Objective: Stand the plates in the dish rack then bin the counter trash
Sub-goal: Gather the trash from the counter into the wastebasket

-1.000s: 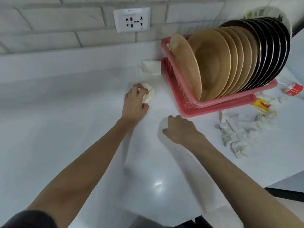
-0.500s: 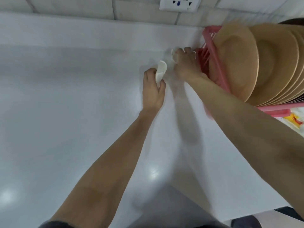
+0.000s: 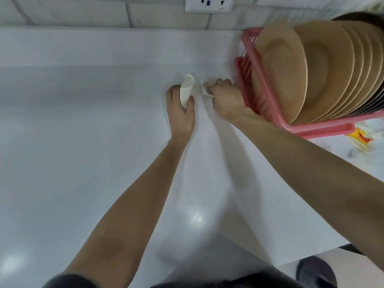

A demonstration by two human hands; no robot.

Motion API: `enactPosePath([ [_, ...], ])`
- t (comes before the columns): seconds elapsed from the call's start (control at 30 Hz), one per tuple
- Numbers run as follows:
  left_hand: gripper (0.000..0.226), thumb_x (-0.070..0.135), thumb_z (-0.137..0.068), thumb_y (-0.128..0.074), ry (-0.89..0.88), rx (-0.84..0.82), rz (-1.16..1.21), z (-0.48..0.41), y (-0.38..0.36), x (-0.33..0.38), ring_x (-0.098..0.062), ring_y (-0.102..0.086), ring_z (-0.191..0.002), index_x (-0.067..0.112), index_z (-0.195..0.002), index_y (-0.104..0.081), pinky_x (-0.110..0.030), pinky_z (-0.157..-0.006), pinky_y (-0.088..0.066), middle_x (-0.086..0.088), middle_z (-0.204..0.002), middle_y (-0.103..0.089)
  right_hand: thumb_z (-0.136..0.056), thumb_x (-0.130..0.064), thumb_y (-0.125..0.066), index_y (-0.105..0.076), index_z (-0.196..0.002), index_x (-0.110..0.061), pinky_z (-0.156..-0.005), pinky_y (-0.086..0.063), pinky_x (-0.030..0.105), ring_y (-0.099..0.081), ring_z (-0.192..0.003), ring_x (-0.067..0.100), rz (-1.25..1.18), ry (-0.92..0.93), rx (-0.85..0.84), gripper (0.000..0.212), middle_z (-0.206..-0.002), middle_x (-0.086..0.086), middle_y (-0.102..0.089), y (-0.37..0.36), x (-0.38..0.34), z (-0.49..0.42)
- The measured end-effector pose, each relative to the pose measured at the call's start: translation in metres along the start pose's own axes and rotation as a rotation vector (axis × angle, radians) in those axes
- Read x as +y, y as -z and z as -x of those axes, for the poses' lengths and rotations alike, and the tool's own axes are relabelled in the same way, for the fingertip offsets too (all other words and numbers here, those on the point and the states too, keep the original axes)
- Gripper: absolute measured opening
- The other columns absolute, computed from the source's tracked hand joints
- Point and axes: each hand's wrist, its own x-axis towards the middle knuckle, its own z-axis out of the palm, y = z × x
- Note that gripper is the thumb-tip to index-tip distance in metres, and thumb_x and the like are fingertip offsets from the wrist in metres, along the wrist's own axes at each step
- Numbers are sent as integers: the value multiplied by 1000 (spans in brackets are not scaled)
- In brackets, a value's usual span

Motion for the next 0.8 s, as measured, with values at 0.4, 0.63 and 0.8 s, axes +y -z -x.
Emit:
enactPosePath([
  [0.4,39,10,-80,-63,200,-173,69,23,20,18,-7,-63,-93,17,-118,-62,-16,-78,-49,6,-108,-67,-91,-2,-50,-61,-126,-12,-78,-40,38,-57,-94,32,-266,8,122,38,-104,9,-65,14,-3,130],
  [0.63,13,12,-83,-70,305,-368,105,97,50,31,-5,-65,-79,17,-95,-68,-23,-69,-52,8,-85,-70,-101,-18,-47,-44,-142,-14,-76,-52,42,-63,-80,30,-859,-285,171,41,-91,11,-68,28,9,212],
  [0.8,16,14,-90,-67,370,-433,172,159,50,57,-11,-69,-93,18,-106,-70,-25,-74,-55,7,-96,-74,-101,-17,-51,-45,-143,-19,-71,-42,18,-53,-66,4,-1131,-459,156,42,-75,4,-61,19,32,282],
])
